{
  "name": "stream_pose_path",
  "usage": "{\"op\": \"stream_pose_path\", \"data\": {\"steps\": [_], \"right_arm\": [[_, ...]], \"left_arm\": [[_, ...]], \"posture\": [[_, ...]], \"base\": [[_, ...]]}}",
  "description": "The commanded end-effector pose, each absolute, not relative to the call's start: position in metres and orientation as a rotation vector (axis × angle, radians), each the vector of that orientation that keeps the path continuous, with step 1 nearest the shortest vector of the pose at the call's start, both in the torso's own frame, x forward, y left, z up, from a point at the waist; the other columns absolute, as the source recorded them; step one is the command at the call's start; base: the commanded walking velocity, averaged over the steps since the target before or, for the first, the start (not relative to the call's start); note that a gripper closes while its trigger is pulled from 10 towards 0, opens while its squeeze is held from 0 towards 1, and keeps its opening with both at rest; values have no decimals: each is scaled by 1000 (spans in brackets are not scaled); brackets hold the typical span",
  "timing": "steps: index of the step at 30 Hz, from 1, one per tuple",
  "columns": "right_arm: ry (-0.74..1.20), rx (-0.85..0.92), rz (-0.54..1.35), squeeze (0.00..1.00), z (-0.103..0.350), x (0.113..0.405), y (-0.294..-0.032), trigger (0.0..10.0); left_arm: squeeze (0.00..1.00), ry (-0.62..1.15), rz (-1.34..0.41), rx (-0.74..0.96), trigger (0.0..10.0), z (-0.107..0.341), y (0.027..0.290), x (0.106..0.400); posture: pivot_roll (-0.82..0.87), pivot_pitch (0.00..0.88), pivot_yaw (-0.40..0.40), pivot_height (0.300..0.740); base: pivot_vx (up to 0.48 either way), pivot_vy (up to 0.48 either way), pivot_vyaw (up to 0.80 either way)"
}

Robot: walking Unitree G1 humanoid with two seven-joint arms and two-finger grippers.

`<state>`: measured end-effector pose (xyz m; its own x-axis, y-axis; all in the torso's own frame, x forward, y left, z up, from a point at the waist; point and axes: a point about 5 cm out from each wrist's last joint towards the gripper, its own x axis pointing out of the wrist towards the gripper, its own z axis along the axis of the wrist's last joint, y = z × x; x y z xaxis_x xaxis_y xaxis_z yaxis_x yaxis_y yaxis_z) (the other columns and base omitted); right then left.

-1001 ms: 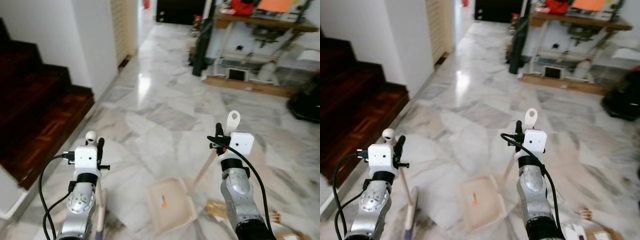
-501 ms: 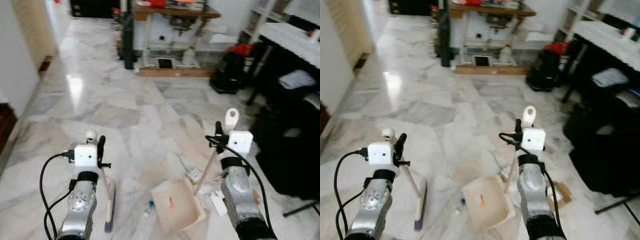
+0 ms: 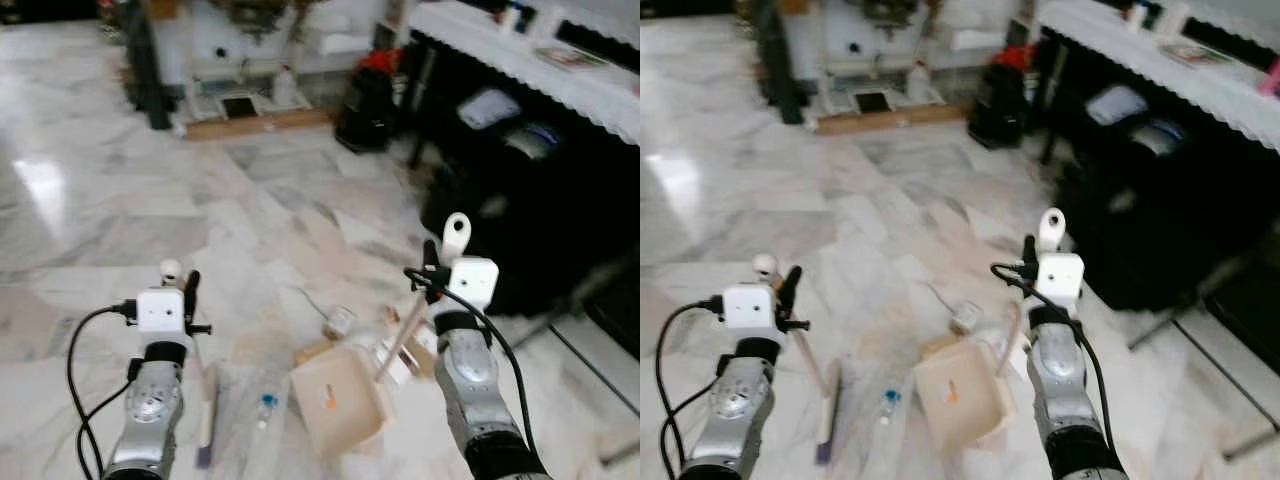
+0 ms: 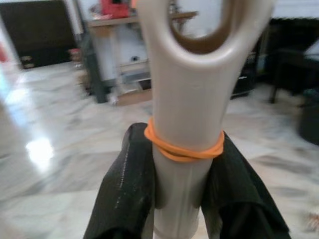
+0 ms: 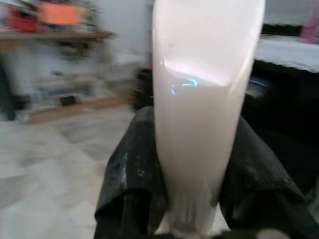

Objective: Sweep floor

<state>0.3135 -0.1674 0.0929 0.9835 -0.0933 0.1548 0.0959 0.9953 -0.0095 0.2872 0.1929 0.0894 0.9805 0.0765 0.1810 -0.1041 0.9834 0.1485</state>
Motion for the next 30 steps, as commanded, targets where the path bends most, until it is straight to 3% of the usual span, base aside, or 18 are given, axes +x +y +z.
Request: {"op": "stream_pose_path", "data": {"steps": [1, 17, 20, 30], "right_arm": [[-222, -38, -85, 0, 107, 318, -166, 10000], [-217, -30, -84, 0, 107, 319, -165, 10000], [-221, -29, -82, 0, 107, 318, -165, 10000], [-231, -35, -79, 0, 108, 318, -164, 10000]], "left_arm": [[0, -211, 88, 149, 10000, 96, 192, 288], [0, -209, 94, 143, 10000, 96, 194, 288], [0, -209, 95, 143, 10000, 96, 194, 288], [0, -210, 100, 142, 10000, 96, 193, 287]], "posture": [[106, 0, -50, 740], [109, 0, -52, 740], [108, 0, -51, 740], [108, 0, -53, 740]], "base": [[0, 0, 0], [0, 0, -98], [0, 267, -785], [0, 202, 0]]}}
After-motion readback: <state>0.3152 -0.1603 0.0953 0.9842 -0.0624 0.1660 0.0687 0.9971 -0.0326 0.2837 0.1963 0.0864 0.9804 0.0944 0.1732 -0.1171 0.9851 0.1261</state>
